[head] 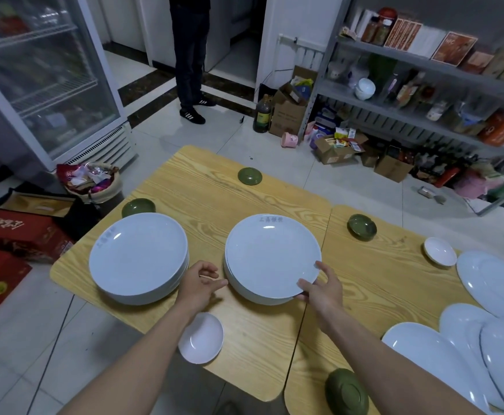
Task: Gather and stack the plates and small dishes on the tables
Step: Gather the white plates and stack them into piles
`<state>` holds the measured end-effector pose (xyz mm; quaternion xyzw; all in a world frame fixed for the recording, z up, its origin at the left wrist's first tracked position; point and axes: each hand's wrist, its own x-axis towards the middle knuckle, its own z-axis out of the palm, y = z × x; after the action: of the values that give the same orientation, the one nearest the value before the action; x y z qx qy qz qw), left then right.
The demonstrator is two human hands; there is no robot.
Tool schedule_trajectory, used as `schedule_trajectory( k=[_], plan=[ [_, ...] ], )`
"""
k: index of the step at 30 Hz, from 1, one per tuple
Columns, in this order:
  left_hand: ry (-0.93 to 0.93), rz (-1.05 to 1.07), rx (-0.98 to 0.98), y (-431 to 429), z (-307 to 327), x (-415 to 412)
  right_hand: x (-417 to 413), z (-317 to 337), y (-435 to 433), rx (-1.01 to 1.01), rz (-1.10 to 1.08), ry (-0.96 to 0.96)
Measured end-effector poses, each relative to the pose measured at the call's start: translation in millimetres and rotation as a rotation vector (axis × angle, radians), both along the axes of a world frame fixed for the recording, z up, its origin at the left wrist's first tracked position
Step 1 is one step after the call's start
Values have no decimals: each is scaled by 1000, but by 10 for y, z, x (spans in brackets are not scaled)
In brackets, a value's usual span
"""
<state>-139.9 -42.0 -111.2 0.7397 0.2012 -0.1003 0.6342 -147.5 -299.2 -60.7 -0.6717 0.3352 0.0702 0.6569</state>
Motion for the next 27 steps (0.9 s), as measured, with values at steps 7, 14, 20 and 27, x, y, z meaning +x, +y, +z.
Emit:
schedule_trajectory(
  k=[7, 14, 20, 27],
  plan=[
    [-16, 1, 32, 27, 14, 0, 84, -12, 20, -113, -28, 44],
    [-13, -13, 35, 18, 12, -30, 116, -76, 18, -282, 6, 55],
    [2, -20, 54, 31, 35, -40, 141, -133, -9, -297, 59, 80],
    [-3, -48, 90, -59, 152, 7, 114, -102, -67, -296, 140, 80]
  ],
)
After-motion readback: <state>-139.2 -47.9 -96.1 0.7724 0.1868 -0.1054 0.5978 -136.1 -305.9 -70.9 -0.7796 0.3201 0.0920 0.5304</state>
